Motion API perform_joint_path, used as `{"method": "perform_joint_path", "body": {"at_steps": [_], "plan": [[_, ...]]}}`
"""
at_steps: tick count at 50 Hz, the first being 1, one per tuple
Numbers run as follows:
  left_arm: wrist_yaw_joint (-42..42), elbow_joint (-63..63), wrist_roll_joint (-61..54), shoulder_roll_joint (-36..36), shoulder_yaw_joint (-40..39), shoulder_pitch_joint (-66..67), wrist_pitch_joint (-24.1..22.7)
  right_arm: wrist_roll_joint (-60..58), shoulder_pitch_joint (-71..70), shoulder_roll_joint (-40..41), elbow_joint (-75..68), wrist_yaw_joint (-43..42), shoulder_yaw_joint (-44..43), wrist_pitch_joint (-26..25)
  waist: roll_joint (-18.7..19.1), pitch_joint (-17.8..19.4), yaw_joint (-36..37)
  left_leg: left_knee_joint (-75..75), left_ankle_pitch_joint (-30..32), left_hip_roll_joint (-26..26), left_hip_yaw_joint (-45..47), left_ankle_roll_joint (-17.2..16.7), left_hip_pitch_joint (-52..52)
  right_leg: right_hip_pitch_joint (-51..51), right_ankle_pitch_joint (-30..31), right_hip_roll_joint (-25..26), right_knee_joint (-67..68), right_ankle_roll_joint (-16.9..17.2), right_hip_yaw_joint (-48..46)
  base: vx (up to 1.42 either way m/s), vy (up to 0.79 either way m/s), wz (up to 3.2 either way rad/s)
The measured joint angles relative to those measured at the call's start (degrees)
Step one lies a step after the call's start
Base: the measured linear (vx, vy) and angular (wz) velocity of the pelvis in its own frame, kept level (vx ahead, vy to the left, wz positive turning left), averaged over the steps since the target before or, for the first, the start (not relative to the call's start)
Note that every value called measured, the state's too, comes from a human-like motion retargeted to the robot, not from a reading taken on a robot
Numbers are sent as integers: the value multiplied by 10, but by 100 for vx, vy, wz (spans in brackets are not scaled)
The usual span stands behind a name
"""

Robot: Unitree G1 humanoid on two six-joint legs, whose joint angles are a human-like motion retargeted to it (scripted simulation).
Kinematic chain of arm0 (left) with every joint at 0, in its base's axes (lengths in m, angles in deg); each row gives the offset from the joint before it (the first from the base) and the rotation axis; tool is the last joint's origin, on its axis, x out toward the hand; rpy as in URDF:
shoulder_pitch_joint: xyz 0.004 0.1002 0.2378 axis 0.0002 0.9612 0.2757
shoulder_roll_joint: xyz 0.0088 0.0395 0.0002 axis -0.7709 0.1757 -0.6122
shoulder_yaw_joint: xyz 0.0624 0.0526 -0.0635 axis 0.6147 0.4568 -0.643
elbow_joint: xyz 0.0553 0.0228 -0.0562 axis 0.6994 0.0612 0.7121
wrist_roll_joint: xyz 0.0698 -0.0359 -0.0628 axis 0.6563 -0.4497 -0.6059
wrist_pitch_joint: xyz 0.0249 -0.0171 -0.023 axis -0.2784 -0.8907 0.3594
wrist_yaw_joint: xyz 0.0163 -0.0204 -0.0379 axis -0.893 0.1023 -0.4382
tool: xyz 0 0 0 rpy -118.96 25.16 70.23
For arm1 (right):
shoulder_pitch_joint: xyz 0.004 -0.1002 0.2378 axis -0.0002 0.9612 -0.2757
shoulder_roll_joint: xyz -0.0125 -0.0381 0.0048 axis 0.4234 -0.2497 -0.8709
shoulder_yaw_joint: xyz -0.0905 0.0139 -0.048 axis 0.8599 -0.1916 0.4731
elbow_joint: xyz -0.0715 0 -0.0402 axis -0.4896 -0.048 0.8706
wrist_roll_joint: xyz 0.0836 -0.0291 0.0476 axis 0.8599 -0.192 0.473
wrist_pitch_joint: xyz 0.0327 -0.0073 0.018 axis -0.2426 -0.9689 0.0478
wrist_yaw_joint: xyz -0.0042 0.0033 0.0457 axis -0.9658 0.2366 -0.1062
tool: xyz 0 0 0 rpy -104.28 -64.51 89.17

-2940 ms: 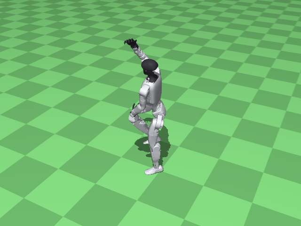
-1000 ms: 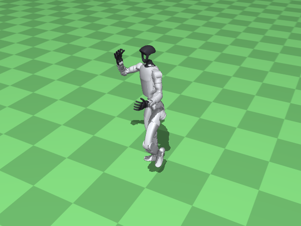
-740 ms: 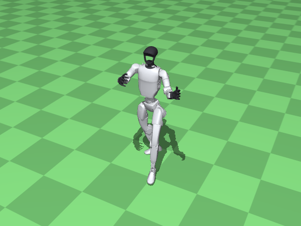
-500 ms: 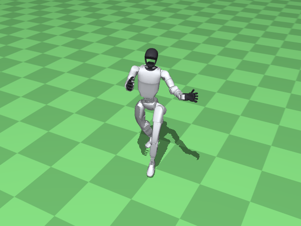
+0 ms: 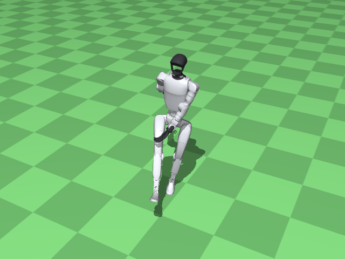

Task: Kungfu

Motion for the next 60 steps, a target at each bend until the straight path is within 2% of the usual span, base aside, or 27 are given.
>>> {"method": "perform_joint_path", "body": {"at_steps": [2, 3, 6, 10, 12, 15, 18, 21, 23, 29, 32, 35, 37, 38, 40, 41, 42, 43, 44, 45, 46, 47, 48, 50, 53, 55, 60], "plan": [[-49, -46, 101, -34, 76, 8, 24, -81, 88, 1, 0, 20, -80, 26, 1, -18, -17, 8, -12, 4, -9, -9, -5, -7, 45, 13, 26, 16, 31, 37, -28, 34], [-65, -64, 169, -45, 95, 12, 31, -94, 120, -1, 0, 34, -104, 13, 1, -22, -27, 11, -18, 4, -16, -11, -1, 1, 62, 20, 31, 29, 49, 39, -28, 25], [-82, -90, 320, -56, 90, 29, 17, -59, 175, -27, 0, 66, -133, -17, -7, -37, -47, 5, -31, -2, -18, -19, 16, 27, 72, 30, 25, 55, 63, 35, -22, -21], [-100, -111, 334, -66, 66, 34, -1, 20, 157, -51, 0, 76, -165, 23, -13, -53, -72, -2, -51, -6, 2, -38, 25, 45, 38, 12, 33, 93, -2, 32, -22, -35], [-117, -128, 342, -70, 70, 35, -5, 58, 126, -44, 8, 92, -161, 61, -10, -59, -73, 0, -59, -3, 6, -46, 23, 47, 33, 11, 46, 95, -6, 34, -21, -20], [-123, -161, 413, -70, 72, 36, -23, 111, 89, -21, 89, 115, -140, 84, -1, -64, -70, 3, -71, -2, 9, -53, 21, 46, 49, 10, 63, 104, 5, 27, -11, -6], [-125, -217, 502, -83, 57, 29, -62, 147, 69, 7, 231, 109, -117, 99, 9, -72, -69, 11, -87, -3, 9, -56, 18, 35, 55, -2, 84, 115, 4, 38, -15, 6], [-132, -294, 558, -114, 38, 14, -90, 170, 62, 17, 402, 77, -81, 139, 18, -81, -60, 22, -104, -1, 9, -61, 18, 15, 56, -13, 114, 122, 1, 48, -21, 13], [-139, -356, 568, -147, 26, -5, -103, 188, 65, 3, 536, 44, -55, 147, 26, -92, -51, 28, -114, -1, 7, -67, 19, -2, 56, -27, 134, 121, -6, 55, -22, 33], [-95, -548, 545, -269, 17, -122, -123, 250, 41, -111, 920, -93, 2, 143, 49, -127, -26, 45, -136, 10, -14, -95, 38, -43, 73, -83, 151, 109, 12, 60, -24, 90], [-60, -617, 570, -332, 3, -215, -128, 231, -21, -177, 1030, -168, 10, 127, 53, -136, -9, 59, -142, 17, -22, -104, 59, -38, 53, -104, 128, 88, 47, 74, -44, 107], [-18, -617, 619, -369, -31, -331, -136, 227, -132, -203, 1060, -236, 22, 131, 51, -130, 4, 76, -145, 24, -28, -105, 93, -6, 2, -123, 98, 73, 87, 59, -43, 105], [12, -563, 660, -390, -42, -420, -169, 211, -231, -200, 1027, -282, 31, 169, 53, -118, -8, 96, -155, 36, -36, -95, 113, 33, -23, -142, 92, 65, 109, 66, -65, 148], [24, -518, 681, -400, -41, -470, -192, 197, -288, -191, 993, -304, 35, 195, 51, -108, -21, 112, -163, 43, -40, -89, 121, 58, -36, -155, 93, 80, 117, 66, -82, 184], [33, -413, 706, -409, -33, -573, -221, 150, -411, -166, 879, -338, 33, 248, 28, -101, -46, 135, -177, 40, -40, -75, 142, 100, 58, -250, 99, 134, -50, 60, -92, 200], [22, -374, 701, -403, -30, -609, -219, 121, -472, -152, 786, -347, 20, 269, 39, -152, -41, 153, -184, 44, -53, -77, 94, 10, 30, -200, 177, 139, 62, 60, -101, 193], [15, -339, 696, -389, -27, -641, -216, 97, -531, -141, 687, -352, 1, 285, 45, -192, -34, 173, -189, 47, -67, -84, 54, -63, 4, -172, 243, 143, 130, 56, -98, 192], [18, -312, 692, -363, -21, -666, -212, 84, -589, -134, 576, -348, -27, 294, 39, -214, -25, 197, -190, 48, -82, -103, 28, -103, -21, -189, 284, 146, 111, 36, -77, 169], [15, -299, 688, -346, -34, -680, -197, 72, -642, -122, 464, -335, -60, 291, 39, -219, -15, 199, -184, 62, -62, -121, 23, -116, -56, -202, 320, 151, 85, 15, -56, 124], [9, -293, 686, -334, -56, -690, -178, 62, -694, -108, 352, -319, -94, 281, 40, -216, -6, 191, -174, 84, -23, -139, 28, -117, -95, -212, 354, 157, 56, 6, -47, 137], [14, -302, 669, -333, -63, -695, -180, 86, -739, -106, 265, -280, -116, 247, 56, -213, -18, 199, -168, 107, -10, -161, 11, -123, -118, -232, 380, 161, 34, 4, -47, 179], [22, -315, 651, -337, -65, -703, -186, 120, -777, -108, 192, -247, -134, 225, 69, -205, -28, 204, -160, 130, 3, -181, -1, -123, -134, -249, 400, 164, 12, 6, -53, 228], [37, -334, 633, -352, -58, -715, -204, 173, -801, -120, 146, -224, -145, 227, 78, -186, -35, 206, -153, 153, 18, -196, -4, -113, -138, -260, 407, 163, -8, 2, -56, 206], [99, -360, 648, -364, -51, -733, -213, 272, -832, -151, 87, -196, -156, 295, 80, -171, -38, 182, -137, 187, 69, -225, -9, -112, -158, -281, 433, 167, -25, -4, -56, 202], [183, -379, 711, -372, -48, -751, -211, 375, -847, -185, 83, -222, -152, 370, 82, -169, -72, 122, -108, 184, 127, -226, -40, -132, -177, -337, 453, 189, -14, -17, -33, 262], [195, -380, 719, -378, -45, -752, -207, 385, -850, -198, 88, -230, -159, 383, 90, -162, -90, 100, -100, 190, 145, -226, -58, -134, -182, -367, 463, 196, -25, -20, -15, 203], [121, -368, 655, -367, -36, -739, -216, 392, -850, -237, 93, -170, -163, 331, 83, -146, -94, 57, -94, 187, 182, -226, -83, -142, -188, -397, 471, 211, -29, -16, -18, 119]]}}
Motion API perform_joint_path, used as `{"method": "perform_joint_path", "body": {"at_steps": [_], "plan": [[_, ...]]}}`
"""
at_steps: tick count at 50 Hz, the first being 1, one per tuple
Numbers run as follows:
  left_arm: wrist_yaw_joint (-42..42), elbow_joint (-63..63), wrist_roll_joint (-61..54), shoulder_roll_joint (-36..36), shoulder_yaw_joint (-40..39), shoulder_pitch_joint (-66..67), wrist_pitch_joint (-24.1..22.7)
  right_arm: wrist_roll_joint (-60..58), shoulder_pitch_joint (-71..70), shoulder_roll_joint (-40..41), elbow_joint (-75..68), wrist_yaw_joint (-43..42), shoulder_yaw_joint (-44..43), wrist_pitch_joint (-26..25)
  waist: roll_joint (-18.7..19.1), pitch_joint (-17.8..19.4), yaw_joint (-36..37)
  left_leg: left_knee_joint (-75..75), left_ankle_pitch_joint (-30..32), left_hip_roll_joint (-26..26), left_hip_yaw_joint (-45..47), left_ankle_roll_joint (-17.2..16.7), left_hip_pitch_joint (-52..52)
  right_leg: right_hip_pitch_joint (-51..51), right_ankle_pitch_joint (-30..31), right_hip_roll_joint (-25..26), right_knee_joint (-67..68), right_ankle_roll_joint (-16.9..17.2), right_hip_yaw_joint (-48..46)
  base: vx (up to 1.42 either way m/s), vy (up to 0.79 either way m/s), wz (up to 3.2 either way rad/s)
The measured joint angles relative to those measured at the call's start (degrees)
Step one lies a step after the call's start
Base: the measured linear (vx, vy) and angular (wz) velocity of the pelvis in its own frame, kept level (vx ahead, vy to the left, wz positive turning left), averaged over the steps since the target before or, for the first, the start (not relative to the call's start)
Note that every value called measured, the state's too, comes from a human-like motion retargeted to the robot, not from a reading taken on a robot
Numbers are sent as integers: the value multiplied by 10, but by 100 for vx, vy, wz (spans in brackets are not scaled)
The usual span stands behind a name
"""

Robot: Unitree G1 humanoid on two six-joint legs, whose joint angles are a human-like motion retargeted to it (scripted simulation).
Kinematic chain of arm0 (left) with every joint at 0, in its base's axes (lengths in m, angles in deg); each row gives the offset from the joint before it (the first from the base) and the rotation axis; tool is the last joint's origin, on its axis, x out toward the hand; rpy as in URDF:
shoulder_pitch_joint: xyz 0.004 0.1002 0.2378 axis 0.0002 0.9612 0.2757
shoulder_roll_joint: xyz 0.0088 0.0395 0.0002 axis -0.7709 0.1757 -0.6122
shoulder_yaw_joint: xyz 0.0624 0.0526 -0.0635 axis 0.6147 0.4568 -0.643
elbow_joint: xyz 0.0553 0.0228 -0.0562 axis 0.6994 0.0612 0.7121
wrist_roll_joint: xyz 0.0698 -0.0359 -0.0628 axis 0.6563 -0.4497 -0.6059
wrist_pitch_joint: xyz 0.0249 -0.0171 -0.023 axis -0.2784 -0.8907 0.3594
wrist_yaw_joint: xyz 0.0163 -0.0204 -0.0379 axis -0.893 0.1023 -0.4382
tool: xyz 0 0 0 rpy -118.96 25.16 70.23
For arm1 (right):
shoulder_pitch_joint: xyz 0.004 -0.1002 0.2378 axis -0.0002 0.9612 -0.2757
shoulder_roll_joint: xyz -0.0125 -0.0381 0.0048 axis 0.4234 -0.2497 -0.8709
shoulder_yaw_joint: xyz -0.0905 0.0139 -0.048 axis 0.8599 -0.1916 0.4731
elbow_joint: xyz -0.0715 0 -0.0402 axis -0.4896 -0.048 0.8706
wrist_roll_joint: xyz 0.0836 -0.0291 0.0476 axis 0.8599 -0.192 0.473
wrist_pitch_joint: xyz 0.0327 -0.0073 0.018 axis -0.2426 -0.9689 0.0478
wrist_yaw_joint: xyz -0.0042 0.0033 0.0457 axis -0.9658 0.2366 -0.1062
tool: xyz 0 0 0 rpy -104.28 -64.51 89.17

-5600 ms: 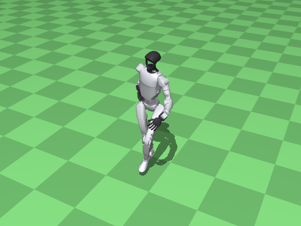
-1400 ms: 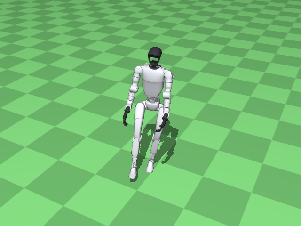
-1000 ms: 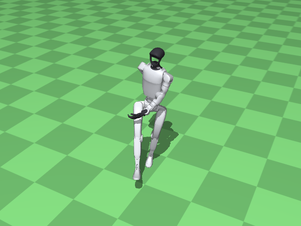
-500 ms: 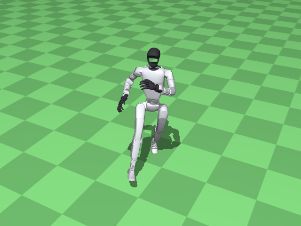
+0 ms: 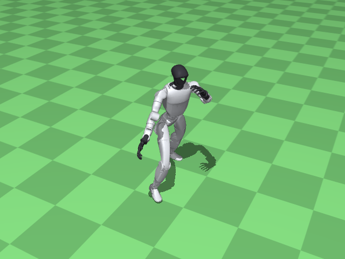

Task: Kungfu

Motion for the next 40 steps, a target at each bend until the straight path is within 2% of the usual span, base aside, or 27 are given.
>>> {"method": "perform_joint_path", "body": {"at_steps": [3, 7, 10, 18, 22, 25, 27, 30, 33, 35, 37, 38, 40], "plan": [[-6, 9, 3, -2, 4, 11, -1, 5, 2, -13, 6, 2, -6, 2, -2, 6, -5, -27, 9, 4, 19, 0, -11, -6, -11, -12, 11, 3, -8, -15, -19, 85], [53, 17, 58, -12, 7, 26, -3, 13, -4, -20, 7, -28, -6, 1, 2, 21, 0, -39, 13, 15, 24, 0, -24, -8, -6, -4, 12, 3, -16, -13, -6, 28], [71, 20, 73, -12, 8, 30, 0, 19, -10, -22, 7, -34, -4, -4, -2, 23, -1, -51, 21, 4, 23, 0, -33, -25, 3, -4, 16, 7, -1, -8, -2, 36], [61, 44, 67, 13, 7, 32, 5, 50, -22, -15, 35, -25, 9, -6, -3, 52, 6, -49, 36, 7, 9, 0, -58, -39, 28, 10, 13, 6, 11, -9, 2, 10], [57, 94, 78, 43, 21, 29, 5, 101, -12, 2, 79, -13, 6, -10, -1, 76, 21, -44, 33, 18, 9, 0, -71, -38, 46, 16, 0, 2, 1, -10, 10, -16], [27, 147, 116, 73, 31, 35, 6, 183, 12, 32, 140, 9, 12, -26, 0, 100, 39, -39, 29, 31, 8, 0, -84, -32, 61, 27, -16, -3, -11, -16, 14, -32], [-1, 179, 155, 104, 16, 66, 38, 235, 32, 65, 181, 24, 11, -28, 2, 113, 51, -40, 27, 38, 8, 0, -95, -29, 67, 28, -27, -6, -21, -14, 20, -5], [-62, 211, 171, 141, 9, 140, 111, 279, 62, 136, 224, 70, -6, -22, 11, 128, 66, -42, 24, 44, -3, 0, -114, -26, 68, 23, -39, -9, -37, -9, 22, 16], [-160, 242, 239, 173, -28, 284, 106, 316, 104, 236, 231, 162, 22, -55, 10, 134, 80, -47, 17, 44, -7, 0, -120, -26, 60, 19, -52, -13, -46, -1, 16, 5], [-225, 250, 328, 184, -80, 424, 70, 338, 150, 304, 224, 256, 75, -67, 10, 133, 88, -56, 13, 43, -5, 0, -120, -29, 61, 16, -57, -11, -49, 3, 9, 5], [-224, 254, 390, 195, -136, 560, 71, 354, 206, 352, 219, 359, 148, -91, -1, 135, 94, -70, 9, 35, 8, 0, -111, -35, 60, 8, -58, -8, -45, 8, 8, 16], [-206, 262, 386, 213, -162, 623, 82, 351, 240, 372, 225, 402, 179, -96, -5, 135, 99, -74, 6, 30, 11, 0, -109, -37, 56, 2, -57, -7, -43, 17, 12, 35], [-236, 263, 256, 263, -200, 733, 83, 326, 312, 417, 249, 385, 218, -99, -10, 136, 111, -77, 1, 22, 12, 0, -109, -42, 55, -7, -53, -5, -37, 14, 10, 49]]}}
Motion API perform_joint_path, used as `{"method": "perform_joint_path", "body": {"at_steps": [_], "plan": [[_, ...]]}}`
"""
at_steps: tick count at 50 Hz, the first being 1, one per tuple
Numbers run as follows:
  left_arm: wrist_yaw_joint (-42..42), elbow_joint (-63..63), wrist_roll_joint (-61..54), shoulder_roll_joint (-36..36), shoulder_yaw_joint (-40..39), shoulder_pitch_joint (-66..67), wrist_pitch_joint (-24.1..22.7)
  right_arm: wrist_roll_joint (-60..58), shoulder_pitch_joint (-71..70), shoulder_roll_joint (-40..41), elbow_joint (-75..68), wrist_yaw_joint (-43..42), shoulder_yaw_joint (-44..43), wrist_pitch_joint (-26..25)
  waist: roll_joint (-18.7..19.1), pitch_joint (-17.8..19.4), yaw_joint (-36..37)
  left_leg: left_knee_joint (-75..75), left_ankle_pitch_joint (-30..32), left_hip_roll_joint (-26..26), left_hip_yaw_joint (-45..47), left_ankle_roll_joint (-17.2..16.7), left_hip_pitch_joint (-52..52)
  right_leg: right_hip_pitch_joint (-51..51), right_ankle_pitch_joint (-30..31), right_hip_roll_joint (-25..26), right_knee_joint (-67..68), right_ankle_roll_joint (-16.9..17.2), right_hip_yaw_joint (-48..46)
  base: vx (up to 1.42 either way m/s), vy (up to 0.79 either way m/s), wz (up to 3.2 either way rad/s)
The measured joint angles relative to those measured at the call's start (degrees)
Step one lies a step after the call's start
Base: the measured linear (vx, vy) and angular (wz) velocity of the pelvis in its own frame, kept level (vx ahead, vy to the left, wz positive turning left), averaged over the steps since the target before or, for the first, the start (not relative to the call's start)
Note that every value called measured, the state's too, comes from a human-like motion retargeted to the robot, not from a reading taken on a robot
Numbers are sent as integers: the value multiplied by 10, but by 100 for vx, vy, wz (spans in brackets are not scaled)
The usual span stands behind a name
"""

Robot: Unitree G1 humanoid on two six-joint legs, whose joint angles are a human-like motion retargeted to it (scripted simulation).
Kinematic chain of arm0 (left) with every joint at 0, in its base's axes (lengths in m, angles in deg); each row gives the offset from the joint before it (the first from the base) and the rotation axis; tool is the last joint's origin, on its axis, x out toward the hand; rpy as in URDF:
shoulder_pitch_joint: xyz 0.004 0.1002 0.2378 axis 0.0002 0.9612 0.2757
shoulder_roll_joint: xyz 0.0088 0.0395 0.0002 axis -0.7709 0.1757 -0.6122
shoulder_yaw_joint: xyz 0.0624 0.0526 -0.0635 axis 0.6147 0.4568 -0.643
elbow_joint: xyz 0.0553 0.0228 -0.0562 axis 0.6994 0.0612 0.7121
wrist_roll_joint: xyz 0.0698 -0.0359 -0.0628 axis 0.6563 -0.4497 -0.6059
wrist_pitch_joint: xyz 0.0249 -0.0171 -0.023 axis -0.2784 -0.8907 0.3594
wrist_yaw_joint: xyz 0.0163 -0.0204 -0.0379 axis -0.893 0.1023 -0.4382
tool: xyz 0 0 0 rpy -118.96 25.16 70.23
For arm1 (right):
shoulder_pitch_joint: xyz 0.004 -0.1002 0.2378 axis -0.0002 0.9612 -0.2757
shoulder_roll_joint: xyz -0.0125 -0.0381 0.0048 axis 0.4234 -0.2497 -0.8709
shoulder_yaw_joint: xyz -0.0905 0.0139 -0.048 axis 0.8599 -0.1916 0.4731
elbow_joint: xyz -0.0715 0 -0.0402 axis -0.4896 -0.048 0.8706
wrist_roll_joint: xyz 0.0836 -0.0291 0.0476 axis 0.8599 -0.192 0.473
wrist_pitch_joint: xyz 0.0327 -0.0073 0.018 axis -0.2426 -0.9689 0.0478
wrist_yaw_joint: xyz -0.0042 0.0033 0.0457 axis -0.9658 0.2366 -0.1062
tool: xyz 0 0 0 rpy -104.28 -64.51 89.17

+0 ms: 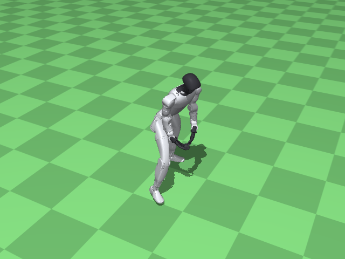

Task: Kungfu

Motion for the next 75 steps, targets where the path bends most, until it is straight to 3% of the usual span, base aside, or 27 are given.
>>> {"method": "perform_joint_path", "body": {"at_steps": [2, 5, 10, 16, 30, 32, 35, 38, 40, 45, 47, 49, 53, 58, 60, 62, 65, 70, 75], "plan": [[-30, -39, -181, 16, -15, 84, -2, 124, 27, -46, 51, -57, 85, -65, -4, 3, 11, 4, 1, 1, -9, 0, -10, 0, 2, -5, 2, 4, 0, 2, 4, 51], [42, -103, -304, 7, -19, 156, -33, 135, 29, -38, 16, 33, 98, -81, -7, 4, 22, 1, 12, -1, -16, 0, -19, 3, 0, -12, 1, 3, 1, -4, -4, 62], [34, -166, -301, -13, -57, 198, -20, 38, 13, -65, 38, 81, 104, -46, -25, -9, 19, -23, 31, -16, -7, 0, -28, 1, -12, -38, 12, 2, 4, -5, -5, 75], [44, -216, -290, -15, -66, 224, -10, -86, 27, -77, 60, 26, 104, -2, -25, -19, 8, -22, 33, -21, -2, 0, -24, 11, -35, -48, 24, -1, 5, 5, 1, 21], [89, -276, -263, -27, -46, 180, -17, -86, 92, -104, 162, -1, 82, -7, -43, -36, 8, -16, 58, -29, 39, 0, -22, 36, -44, -79, 8, -9, -8, 2, 4, 17], [96, -292, -246, -28, -38, 157, -18, -73, 119, -133, 209, -4, 74, -10, -52, -45, -4, -25, 77, -62, 48, 0, -29, 35, -25, -111, -19, -3, 4, 7, 17, 110], [91, -319, -221, -56, -34, 113, -19, -35, 176, -181, 307, -13, 57, -28, -55, -47, 9, -21, 121, -50, 86, 0, -55, 58, -8, -121, -42, -14, -25, -5, 0, 75], [63, -345, -207, -93, -32, 60, -22, 0, 262, -234, 411, -10, 23, -45, -48, -48, 28, -5, 186, 8, 136, 0, -75, 126, -17, -113, -52, -31, -96, 11, -24, 46], [37, -366, -202, -136, -29, 22, -27, 31, 329, -285, 481, -1, -7, -68, -39, -30, 64, 55, 165, 114, 170, 0, -62, 209, -32, -55, -66, -47, -152, 33, -32, -73], [-11, -470, -180, -276, -7, -67, -31, 37, 554, -427, 583, 21, -144, -88, -66, -55, 83, 138, 113, 137, 173, 61, -99, 288, 50, -45, -164, -47, -158, 39, 22, 53], [-5, -516, -191, -347, -1, -103, -29, 6, 633, -465, 572, 2, -203, -83, -66, -75, 82, 173, 103, 145, 171, 48, -122, 328, 86, -42, -206, -50, -170, 66, 56, 61], [12, -551, -216, -404, 13, -157, -25, -12, 685, -480, 535, -52, -246, -55, -57, -91, 104, 226, 105, 152, 102, 23, -166, 376, 124, -19, -257, -57, -180, 73, 83, -9], [31, -574, -266, -448, 34, -322, -26, -49, 641, -413, 416, -166, -209, 56, -51, -123, 197, 350, 52, 148, -12, 16, -256, 450, 201, 13, -371, -72, -210, 59, 99, -45], [37, -583, -234, -501, 13, -492, -22, -35, 282, -169, 124, -126, -18, 88, -58, -157, 252, 456, -19, 148, -11, 49, -334, 477, 254, 40, -458, -59, -220, 30, 77, 6], [58, -600, -201, -525, -7, -524, -17, -17, 116, -55, -32, -55, -25, 52, -58, -150, 267, 479, -37, 142, -11, 59, -345, 480, 265, 39, -467, -62, -215, 6, 54, 5], [88, -609, -165, -524, -36, -545, -16, 47, -33, -3, -137, 0, -27, 5, -64, -137, 294, 495, -50, 135, -3, 68, -348, 476, 273, 25, -461, -68, -215, -5, 45, 17], [124, -615, -151, -503, -59, -563, -18, 80, -158, 28, -173, 23, -38, 44, -84, -118, 340, 514, -62, 123, 4, 82, -352, 474, 282, 6, -449, -90, -222, 0, 16, 29], [117, -620, -169, -501, -85, -527, -26, -25, -251, 51, -135, 28, -4, 53, -93, -92, 346, 521, -65, 117, -8, 93, -341, 508, 283, 11, -441, -118, -223, 6, -8, 37], [137, -623, -149, -514, -156, -414, -31, -30, -263, 48, -67, 7, 28, 63, -106, -73, 329, 502, -48, 110, -8, 85, -318, 513, 271, 4, -418, -96, -219, -1, -28, 23]]}}
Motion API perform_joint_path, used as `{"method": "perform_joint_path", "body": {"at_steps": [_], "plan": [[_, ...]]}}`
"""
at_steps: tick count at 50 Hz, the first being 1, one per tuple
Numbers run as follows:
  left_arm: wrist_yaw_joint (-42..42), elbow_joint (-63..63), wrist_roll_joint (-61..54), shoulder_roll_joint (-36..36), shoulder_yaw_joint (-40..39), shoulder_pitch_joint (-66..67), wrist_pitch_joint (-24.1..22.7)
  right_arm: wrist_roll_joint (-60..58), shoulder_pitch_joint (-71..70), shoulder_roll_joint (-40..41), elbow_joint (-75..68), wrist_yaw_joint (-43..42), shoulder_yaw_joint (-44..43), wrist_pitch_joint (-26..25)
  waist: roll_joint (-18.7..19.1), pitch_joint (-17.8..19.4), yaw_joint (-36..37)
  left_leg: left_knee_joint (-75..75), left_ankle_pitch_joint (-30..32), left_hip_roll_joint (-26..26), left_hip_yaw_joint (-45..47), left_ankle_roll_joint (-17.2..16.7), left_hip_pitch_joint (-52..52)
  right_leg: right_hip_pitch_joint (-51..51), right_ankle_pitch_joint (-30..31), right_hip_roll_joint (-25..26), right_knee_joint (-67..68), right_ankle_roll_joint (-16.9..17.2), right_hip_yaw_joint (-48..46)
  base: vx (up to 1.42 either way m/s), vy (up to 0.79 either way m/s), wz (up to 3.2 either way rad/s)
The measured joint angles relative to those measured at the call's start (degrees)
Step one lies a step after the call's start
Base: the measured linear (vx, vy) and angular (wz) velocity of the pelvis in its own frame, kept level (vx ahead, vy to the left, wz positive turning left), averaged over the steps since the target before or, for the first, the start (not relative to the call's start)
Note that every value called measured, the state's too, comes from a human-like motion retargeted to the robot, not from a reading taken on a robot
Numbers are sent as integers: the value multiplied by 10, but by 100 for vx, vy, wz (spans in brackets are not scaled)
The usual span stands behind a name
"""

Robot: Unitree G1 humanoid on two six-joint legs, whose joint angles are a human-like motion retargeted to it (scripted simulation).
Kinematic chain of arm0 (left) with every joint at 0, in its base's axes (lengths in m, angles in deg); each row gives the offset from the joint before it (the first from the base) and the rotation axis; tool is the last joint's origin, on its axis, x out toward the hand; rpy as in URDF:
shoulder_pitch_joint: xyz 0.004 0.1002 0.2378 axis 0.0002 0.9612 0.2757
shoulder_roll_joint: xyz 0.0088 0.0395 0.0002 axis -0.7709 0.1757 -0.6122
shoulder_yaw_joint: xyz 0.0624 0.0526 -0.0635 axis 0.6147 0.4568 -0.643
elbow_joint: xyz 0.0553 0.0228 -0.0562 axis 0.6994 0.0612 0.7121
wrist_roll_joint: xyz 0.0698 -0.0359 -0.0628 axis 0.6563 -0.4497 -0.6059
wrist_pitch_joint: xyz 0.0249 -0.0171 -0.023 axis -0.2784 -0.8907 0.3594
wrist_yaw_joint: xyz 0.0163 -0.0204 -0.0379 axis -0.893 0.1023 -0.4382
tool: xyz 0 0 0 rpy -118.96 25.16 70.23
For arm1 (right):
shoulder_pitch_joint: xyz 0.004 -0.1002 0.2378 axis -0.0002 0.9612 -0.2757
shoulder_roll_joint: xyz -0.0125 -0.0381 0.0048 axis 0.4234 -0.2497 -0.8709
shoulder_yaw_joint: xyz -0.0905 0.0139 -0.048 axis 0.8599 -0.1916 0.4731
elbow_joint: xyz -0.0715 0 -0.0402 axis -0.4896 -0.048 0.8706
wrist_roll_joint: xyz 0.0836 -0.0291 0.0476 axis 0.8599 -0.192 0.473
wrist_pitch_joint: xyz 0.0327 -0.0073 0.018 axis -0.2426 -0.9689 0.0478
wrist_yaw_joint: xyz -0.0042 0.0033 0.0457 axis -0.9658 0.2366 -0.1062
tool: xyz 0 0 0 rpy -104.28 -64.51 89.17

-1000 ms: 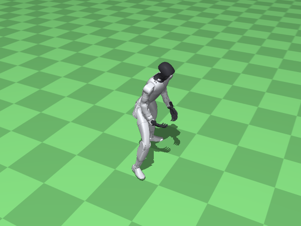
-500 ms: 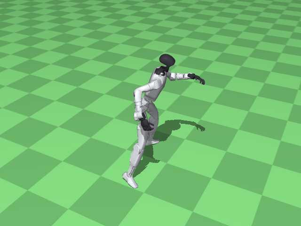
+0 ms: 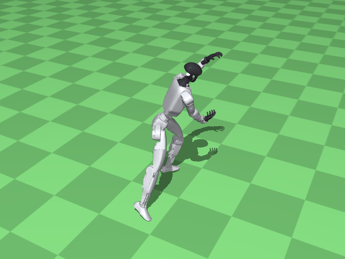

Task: Kungfu

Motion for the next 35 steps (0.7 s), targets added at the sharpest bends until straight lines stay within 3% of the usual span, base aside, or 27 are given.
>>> {"method": "perform_joint_path", "body": {"at_steps": [3, 7, 11, 15, 18, 21, 25, 28, 33, 35], "plan": [[7, -2, -12, -3, -75, 117, 2, 7, 4, -18, 55, -15, 10, 7, -2, 12, -17, -18, 22, -5, -1, -5, 19, -7, -13, -4, 19, 30, 18, -15, -37, 4], [-28, -3, -45, 23, -246, 348, 6, -15, 6, -58, 161, -48, 21, 14, 0, 21, -50, -59, 52, -1, 15, -22, 61, -32, -37, -14, 54, 87, 40, -26, -50, -25], [-27, 59, -30, 124, -420, 574, 17, -43, 1, -138, 309, -62, 40, -10, 4, 14, -97, -142, 84, 1, 45, -50, 129, -90, -84, -22, 118, 116, 84, -23, -38, -40], [-46, 215, -73, 247, -466, 710, 52, -62, -15, -250, 455, -97, 40, -22, -4, -5, -155, -284, 151, -22, 92, -85, 227, -158, -150, -30, 195, 136, 144, -38, -66, -13], [-57, 388, -164, 331, -423, 722, 85, -57, -15, -347, 574, -140, 22, -14, -34, -53, -242, -454, 243, -106, 129, -85, 288, -231, -191, -73, 243, 156, 177, -45, -77, 77], [-95, 534, -393, 402, -339, 658, 75, -29, 5, -475, 693, -199, -57, 20, -42, -82, -305, -535, 300, -122, 155, -85, 310, -278, -242, -86, 307, 158, 162, -38, -76, 30], [-229, 610, -666, 515, -207, 517, 94, -4, 91, -658, 832, -269, -281, 106, -13, -95, -389, -588, 359, -103, 236, -85, 275, -323, -310, -99, 399, 158, 120, -57, -69, 78], [-317, 590, -910, 555, -61, 451, 135, -59, 161, -732, 878, -268, -489, 124, 34, -94, -445, -586, 372, -78, 264, -85, 220, -357, -343, -98, 447, 158, 93, -63, -40, 64], [-349, 564, -905, 545, -14, 353, 156, -182, 191, -799, 898, -291, -644, 155, 73, -82, -516, -574, 377, -71, 261, -85, 206, -398, -375, -95, 491, 158, 116, -32, -2, -10], [-335, 559, -871, 532, -3, 308, 155, -277, 252, -795, 938, -369, -704, 154, 63, -63, -509, -579, 368, -66, 267, -85, 239, -390, -372, -81, 485, 157, 129, -10, 7, -80]]}}
